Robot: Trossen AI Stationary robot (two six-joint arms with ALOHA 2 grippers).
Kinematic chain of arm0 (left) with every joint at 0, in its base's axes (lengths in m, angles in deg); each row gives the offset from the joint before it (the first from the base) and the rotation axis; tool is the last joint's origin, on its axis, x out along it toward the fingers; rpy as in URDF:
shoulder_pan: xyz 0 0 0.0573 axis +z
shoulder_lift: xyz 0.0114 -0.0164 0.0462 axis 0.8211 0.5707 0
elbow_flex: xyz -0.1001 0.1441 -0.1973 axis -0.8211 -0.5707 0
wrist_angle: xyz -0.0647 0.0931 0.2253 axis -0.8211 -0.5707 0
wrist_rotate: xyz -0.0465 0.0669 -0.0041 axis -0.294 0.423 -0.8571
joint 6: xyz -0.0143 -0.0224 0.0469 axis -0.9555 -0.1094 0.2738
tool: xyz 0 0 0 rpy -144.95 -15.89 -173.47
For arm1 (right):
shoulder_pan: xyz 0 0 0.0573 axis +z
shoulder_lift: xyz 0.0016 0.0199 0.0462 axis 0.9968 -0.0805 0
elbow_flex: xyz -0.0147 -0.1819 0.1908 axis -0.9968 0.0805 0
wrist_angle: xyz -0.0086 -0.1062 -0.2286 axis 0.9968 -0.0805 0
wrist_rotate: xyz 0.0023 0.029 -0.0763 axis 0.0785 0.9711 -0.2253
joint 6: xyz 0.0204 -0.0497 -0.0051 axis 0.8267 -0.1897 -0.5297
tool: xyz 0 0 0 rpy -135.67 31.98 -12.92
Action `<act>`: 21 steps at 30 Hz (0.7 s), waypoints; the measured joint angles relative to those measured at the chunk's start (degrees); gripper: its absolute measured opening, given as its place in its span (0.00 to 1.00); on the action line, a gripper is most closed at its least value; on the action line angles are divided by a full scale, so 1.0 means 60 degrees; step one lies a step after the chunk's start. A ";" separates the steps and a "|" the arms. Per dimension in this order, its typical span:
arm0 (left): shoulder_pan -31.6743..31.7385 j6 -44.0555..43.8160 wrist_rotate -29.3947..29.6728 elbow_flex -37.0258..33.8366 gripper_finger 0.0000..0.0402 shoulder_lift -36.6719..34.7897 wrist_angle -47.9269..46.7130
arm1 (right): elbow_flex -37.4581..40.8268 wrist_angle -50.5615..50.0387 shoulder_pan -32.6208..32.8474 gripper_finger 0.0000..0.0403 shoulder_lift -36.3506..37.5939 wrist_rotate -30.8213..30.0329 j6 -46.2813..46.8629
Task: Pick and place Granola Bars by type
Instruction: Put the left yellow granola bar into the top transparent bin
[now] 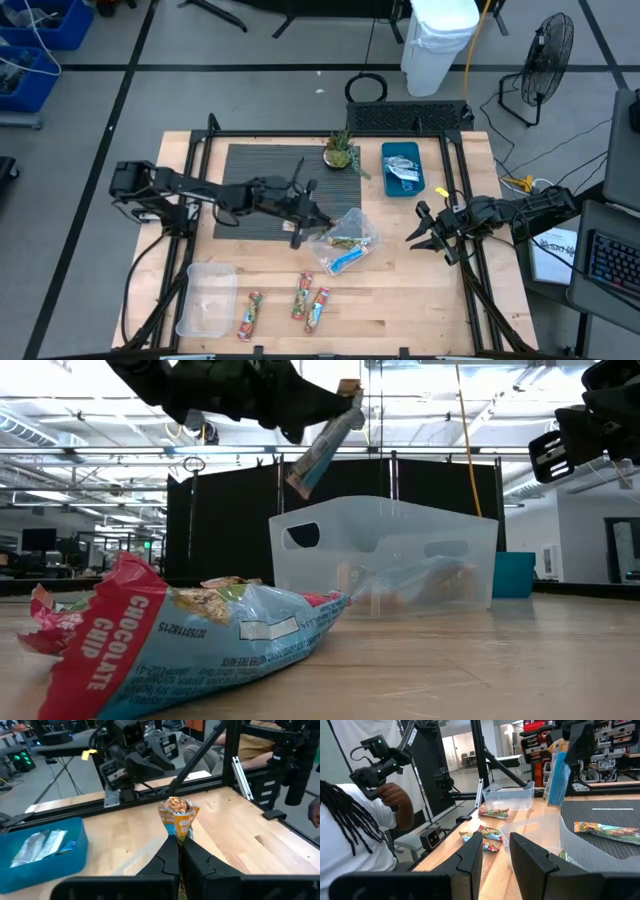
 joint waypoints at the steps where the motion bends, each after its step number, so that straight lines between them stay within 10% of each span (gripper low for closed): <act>1: -0.0044 -0.0015 -0.0002 0.0046 0.01 0.0095 0.0005 | 0.0000 0.0000 0.0002 0.22 0.0000 -0.0003 -0.0002; 21: -0.0471 0.0017 -0.0020 0.0179 0.04 0.0584 0.0222 | 0.0003 0.0004 0.0002 0.22 0.0004 0.0000 -0.0002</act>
